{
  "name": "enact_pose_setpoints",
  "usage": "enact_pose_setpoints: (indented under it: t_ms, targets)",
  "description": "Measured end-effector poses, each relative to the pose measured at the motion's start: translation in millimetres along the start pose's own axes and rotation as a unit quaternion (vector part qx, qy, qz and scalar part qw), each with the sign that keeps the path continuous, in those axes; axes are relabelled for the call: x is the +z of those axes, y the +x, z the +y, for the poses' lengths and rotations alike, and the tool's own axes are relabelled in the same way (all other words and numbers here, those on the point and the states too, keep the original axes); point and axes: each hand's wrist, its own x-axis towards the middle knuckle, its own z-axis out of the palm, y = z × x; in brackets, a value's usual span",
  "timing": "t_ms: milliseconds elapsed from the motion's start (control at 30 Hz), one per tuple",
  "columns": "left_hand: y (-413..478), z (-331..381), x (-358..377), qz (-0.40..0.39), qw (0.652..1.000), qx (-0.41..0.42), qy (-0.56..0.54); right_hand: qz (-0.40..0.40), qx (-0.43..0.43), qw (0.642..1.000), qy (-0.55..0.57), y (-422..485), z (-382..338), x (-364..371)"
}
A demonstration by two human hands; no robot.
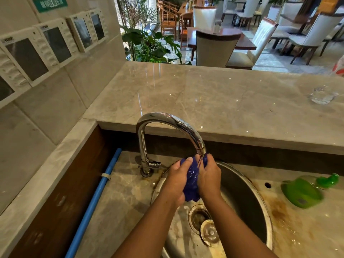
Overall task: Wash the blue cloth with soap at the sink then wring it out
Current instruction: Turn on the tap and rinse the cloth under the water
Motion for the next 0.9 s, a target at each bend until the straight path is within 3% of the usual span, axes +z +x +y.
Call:
enact_pose_setpoints:
  t_ms: [100, 200, 233, 333, 400, 533, 600, 767, 900]
  targets:
    - [5, -2, -8, 0.001, 0.999, 0.040, -0.002, -0.008, 0.114, 0.988, 0.100, 4, -1, -4]
    - [12, 3, -16, 0.037, 0.996, 0.078, 0.018, 0.016, 0.217, 0.939, 0.267, 3, -7, -15]
    - [14, 3, -17, 0.060, 0.995, 0.082, 0.020, 0.013, 0.209, 0.933, 0.292, 1, -10, -18]
    - [17, 1, -13, 0.105, 0.990, 0.070, 0.059, -0.008, 0.093, 0.962, 0.257, -11, -23, -20]
    - [15, 0, -5, 0.095, 0.992, 0.055, 0.060, -0.016, 0.020, 0.978, 0.207, -22, -30, -13]
    - [7, 4, 6, 0.040, 0.996, -0.022, -0.080, 0.023, -0.090, 0.994, 0.060, -30, -32, 7]
    - [5, 1, 6, 0.019, 0.993, -0.039, -0.107, 0.036, -0.086, 0.996, 0.010, -20, -22, 8]
    - [3, -6, 7, -0.007, 0.998, -0.005, -0.058, -0.008, 0.087, 0.995, 0.053, 13, 3, -3]
    - [6, -2, 0, 0.006, 0.998, 0.053, -0.028, -0.003, 0.270, 0.930, 0.250, 18, 5, -8]
